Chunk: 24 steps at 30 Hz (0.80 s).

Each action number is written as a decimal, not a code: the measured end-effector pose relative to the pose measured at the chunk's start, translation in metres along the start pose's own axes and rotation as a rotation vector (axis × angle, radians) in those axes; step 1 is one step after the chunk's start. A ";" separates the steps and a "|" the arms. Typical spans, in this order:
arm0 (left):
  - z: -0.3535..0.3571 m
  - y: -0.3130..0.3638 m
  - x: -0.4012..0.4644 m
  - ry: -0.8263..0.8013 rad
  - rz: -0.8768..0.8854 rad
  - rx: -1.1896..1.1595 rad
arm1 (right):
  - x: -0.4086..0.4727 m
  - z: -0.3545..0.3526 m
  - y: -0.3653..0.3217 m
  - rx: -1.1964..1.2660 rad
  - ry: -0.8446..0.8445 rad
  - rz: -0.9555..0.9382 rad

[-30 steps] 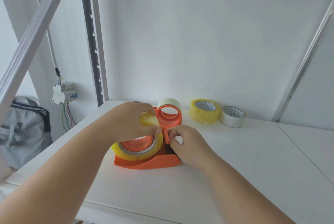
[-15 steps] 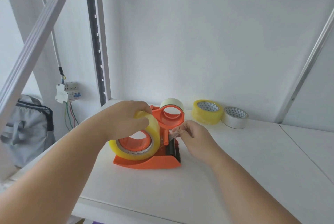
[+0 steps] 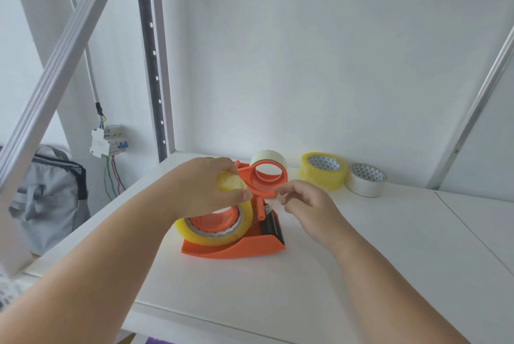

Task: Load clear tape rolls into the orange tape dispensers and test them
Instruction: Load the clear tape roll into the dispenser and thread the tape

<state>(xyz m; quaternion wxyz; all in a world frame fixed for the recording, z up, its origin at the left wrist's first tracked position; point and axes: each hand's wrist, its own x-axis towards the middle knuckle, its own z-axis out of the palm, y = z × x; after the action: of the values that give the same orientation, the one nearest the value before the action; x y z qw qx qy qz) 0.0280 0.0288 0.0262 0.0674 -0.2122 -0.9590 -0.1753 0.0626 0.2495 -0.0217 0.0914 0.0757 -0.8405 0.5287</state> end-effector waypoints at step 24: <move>-0.026 -0.017 -0.008 -0.199 0.026 -0.243 | 0.002 -0.035 -0.003 -0.347 0.176 0.095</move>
<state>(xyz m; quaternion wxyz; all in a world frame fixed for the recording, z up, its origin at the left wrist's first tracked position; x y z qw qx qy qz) 0.0298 0.0020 0.0431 -0.0516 -0.2474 -0.9299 -0.2674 0.0639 0.2799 -0.0037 0.1511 -0.0277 -0.9103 0.3844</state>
